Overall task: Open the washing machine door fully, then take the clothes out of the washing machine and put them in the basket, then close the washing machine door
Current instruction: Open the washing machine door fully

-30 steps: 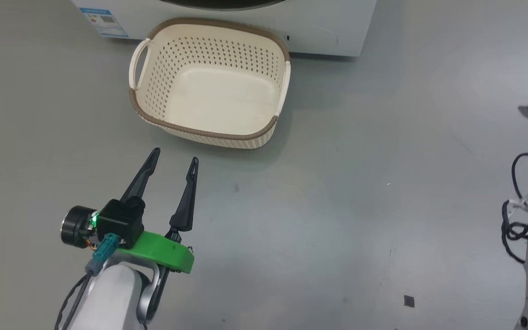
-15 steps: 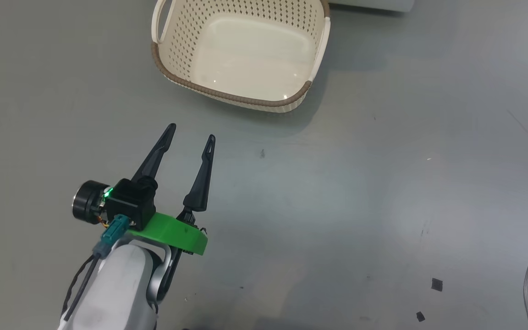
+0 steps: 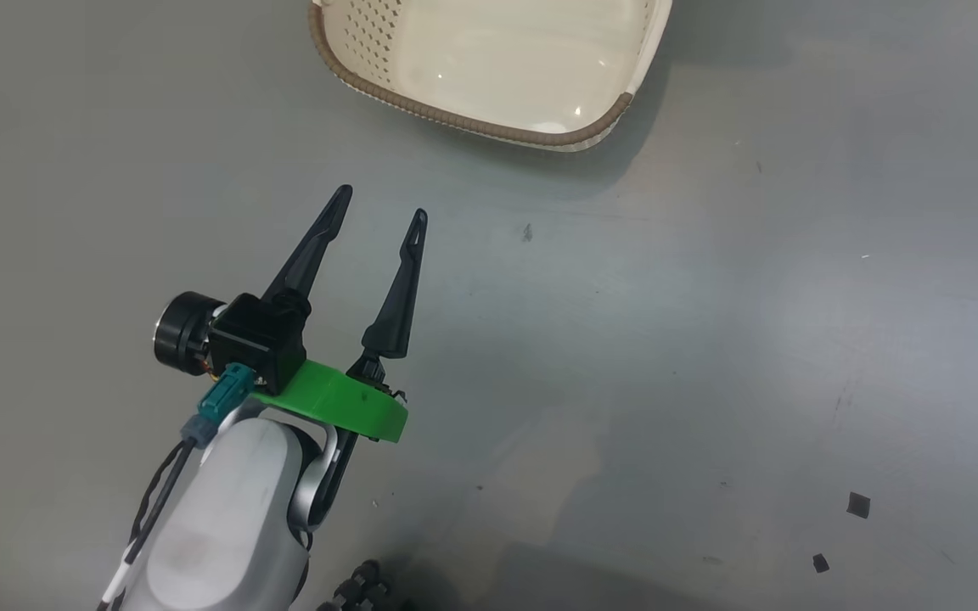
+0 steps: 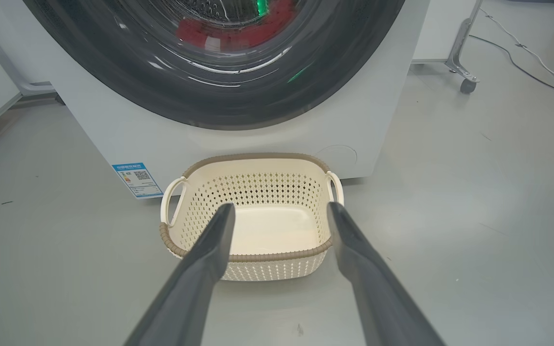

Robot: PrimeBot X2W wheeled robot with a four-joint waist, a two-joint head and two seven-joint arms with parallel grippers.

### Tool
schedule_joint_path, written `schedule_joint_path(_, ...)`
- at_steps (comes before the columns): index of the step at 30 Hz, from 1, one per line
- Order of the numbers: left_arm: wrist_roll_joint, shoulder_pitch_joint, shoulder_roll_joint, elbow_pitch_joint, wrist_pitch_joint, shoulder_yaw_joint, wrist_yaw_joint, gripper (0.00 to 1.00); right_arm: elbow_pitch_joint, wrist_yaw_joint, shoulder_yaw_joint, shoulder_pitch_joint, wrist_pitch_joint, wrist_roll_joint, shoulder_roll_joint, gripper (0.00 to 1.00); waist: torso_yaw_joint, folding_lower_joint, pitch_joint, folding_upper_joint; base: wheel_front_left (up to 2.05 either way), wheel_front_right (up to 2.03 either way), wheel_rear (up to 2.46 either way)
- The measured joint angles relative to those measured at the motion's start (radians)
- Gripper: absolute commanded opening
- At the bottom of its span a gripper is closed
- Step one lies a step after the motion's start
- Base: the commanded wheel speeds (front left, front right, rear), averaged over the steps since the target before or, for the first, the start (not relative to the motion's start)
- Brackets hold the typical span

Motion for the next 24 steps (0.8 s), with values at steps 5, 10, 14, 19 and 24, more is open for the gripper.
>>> schedule_joint_path(5, -0.011, -0.012, -0.002, 0.001, 0.0, -0.016, 0.004, 1.0, 0.065, 0.0, -0.01, -0.067, 0.029, 0.006, 0.0, 0.0, 0.023, -0.0001, 0.025, 0.0, 0.0, 0.0, 0.0)
schedule_joint_path(10, -0.022, -0.021, -0.003, 0.001, 0.0, -0.042, 0.006, 1.0, 0.121, 0.0, -0.033, -0.131, 0.039, 0.01, 0.002, 0.0, 0.043, -0.0001, 0.042, 0.0, 0.0, 0.0, 0.0)
schedule_joint_path(14, -0.033, -0.026, -0.004, 0.0, 0.0, -0.051, 0.012, 1.0, 0.182, 0.0, -0.053, -0.173, 0.04, 0.011, 0.002, 0.0, 0.057, -0.0001, 0.054, 0.0, 0.0, 0.0, 0.0)
schedule_joint_path(19, -0.042, -0.026, -0.004, 0.0, 0.0, -0.073, 0.013, 1.0, 0.24, -0.001, -0.062, -0.226, 0.052, 0.002, 0.002, 0.0, 0.07, -0.0001, 0.069, 0.0, 0.0, 0.0, 0.0)
schedule_joint_path(24, -0.053, -0.026, -0.005, 0.0, 0.0, -0.092, 0.019, 1.0, 0.273, -0.001, -0.072, -0.291, 0.061, -0.002, 0.003, 0.0, 0.081, -0.0001, 0.077, 0.0, 0.0, 0.0, 0.0)
